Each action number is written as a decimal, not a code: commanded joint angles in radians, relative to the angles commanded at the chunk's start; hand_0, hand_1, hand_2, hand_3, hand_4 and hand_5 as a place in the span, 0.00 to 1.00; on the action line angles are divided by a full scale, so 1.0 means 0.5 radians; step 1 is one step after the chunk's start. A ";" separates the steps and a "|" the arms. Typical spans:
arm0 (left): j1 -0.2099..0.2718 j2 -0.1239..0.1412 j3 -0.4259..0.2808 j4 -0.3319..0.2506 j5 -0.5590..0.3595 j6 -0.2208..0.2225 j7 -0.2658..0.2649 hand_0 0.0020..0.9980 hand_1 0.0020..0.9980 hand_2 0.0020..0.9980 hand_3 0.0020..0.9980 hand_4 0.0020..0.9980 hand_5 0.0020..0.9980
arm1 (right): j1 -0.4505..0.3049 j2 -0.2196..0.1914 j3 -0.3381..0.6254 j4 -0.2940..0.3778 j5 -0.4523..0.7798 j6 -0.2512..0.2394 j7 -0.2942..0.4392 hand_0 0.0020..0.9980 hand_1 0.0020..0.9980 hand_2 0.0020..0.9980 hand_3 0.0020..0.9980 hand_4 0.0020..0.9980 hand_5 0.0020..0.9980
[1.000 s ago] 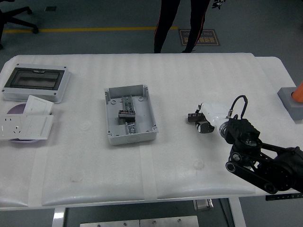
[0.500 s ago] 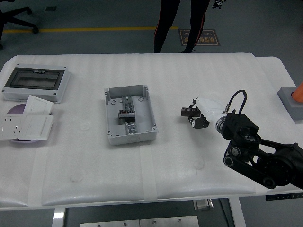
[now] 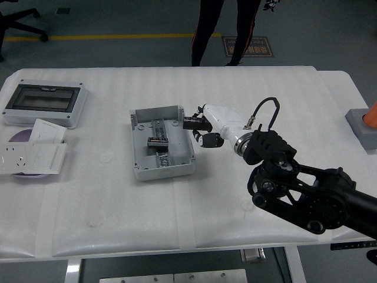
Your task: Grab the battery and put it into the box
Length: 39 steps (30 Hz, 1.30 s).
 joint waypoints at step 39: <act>0.014 0.010 -0.085 -0.001 0.082 -0.044 0.099 0.40 0.61 0.56 0.35 0.46 0.42 | 0.019 -0.053 0.223 -0.303 0.138 -0.261 0.285 0.99 0.84 0.85 1.00 0.79 0.37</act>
